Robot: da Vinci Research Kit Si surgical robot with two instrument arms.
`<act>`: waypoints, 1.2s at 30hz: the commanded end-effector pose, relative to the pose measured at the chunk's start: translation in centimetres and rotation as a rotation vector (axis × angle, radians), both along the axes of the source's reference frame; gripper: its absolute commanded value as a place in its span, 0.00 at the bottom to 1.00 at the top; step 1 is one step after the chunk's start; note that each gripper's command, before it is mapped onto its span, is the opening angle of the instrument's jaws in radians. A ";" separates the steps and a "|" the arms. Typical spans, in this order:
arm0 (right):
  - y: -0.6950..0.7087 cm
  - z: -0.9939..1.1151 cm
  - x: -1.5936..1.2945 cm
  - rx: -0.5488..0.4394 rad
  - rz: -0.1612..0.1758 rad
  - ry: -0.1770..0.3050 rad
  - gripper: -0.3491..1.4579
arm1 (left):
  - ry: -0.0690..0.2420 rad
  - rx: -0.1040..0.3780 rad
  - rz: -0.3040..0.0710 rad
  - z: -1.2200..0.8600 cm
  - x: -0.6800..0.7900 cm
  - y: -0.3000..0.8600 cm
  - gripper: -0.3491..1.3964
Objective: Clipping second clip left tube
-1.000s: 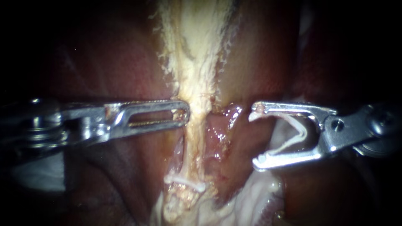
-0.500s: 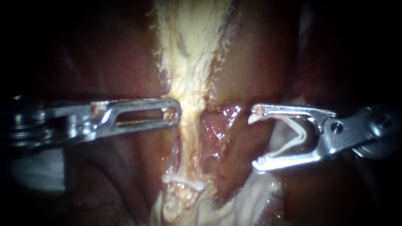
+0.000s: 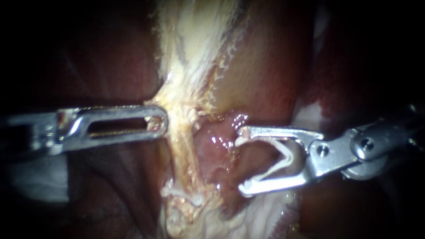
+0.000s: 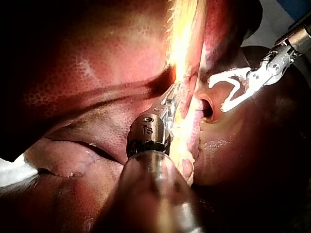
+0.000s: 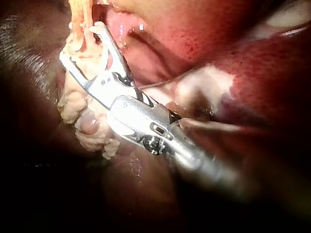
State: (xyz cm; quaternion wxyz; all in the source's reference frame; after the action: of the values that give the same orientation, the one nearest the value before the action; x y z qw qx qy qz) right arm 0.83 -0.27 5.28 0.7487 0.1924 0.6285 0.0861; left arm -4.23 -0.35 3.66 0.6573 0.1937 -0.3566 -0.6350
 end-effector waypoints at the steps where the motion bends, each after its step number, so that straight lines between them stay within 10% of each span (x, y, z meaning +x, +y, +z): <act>1: -0.03 0.04 0.05 0.005 -0.007 -0.006 0.52 | 0.001 0.000 0.000 0.00 0.00 0.00 0.00; 15: -0.39 0.52 0.66 0.061 -0.053 -0.017 0.52 | 0.003 -0.001 -0.001 0.00 0.03 0.00 0.00; 36: -0.42 0.82 0.96 0.087 -0.065 -0.034 0.52 | 0.002 -0.008 -0.004 -0.17 -0.02 -0.09 0.00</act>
State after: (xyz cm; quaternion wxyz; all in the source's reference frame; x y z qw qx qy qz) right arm 1.80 -0.70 6.10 0.7524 0.2441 0.6049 0.0913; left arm -4.25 -0.44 3.48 0.6568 0.1900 -0.3590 -0.6354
